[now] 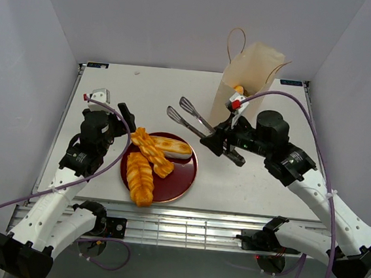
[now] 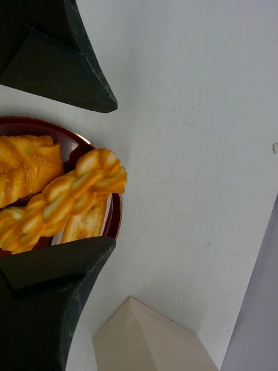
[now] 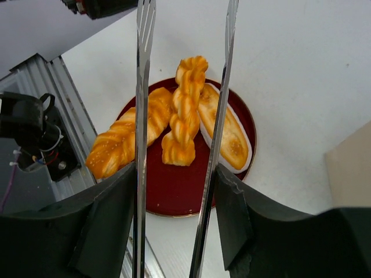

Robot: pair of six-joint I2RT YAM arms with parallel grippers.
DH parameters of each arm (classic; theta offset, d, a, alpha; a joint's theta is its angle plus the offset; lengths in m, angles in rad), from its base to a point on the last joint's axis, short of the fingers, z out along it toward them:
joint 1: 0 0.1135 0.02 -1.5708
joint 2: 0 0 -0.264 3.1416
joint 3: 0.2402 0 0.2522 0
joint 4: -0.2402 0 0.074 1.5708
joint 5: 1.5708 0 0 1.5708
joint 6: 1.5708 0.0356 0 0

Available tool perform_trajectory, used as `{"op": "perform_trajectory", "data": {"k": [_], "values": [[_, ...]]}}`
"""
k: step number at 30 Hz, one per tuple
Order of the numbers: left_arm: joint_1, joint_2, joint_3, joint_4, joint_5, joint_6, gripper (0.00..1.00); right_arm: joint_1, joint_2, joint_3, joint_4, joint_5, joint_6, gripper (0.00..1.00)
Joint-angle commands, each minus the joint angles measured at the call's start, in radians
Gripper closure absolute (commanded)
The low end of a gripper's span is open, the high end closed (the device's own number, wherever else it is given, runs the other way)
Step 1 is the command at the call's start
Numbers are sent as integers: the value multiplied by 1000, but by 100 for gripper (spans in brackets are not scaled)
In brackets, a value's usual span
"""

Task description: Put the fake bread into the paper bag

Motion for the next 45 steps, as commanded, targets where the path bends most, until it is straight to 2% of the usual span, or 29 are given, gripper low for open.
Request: {"op": "perform_trajectory", "data": {"k": [1,5,17,23,33,45], "values": [[-7,-6,4,-1,-12,7,2,83,4,-40,65,95,37,42],[-5,-9,4,-1,-13,7,2,146,18,-94,57,190,134,44],[-5,-12,4,-1,-19,4,2,350,75,-282,157,273,389,42],[-5,-3,2,-1,-13,4,2,395,67,-316,92,353,562,41],[-5,11,2,-1,-13,4,2,439,55,-410,212,267,720,40],[-5,11,1,0,-7,4,2,510,153,-417,318,226,771,37]]}}
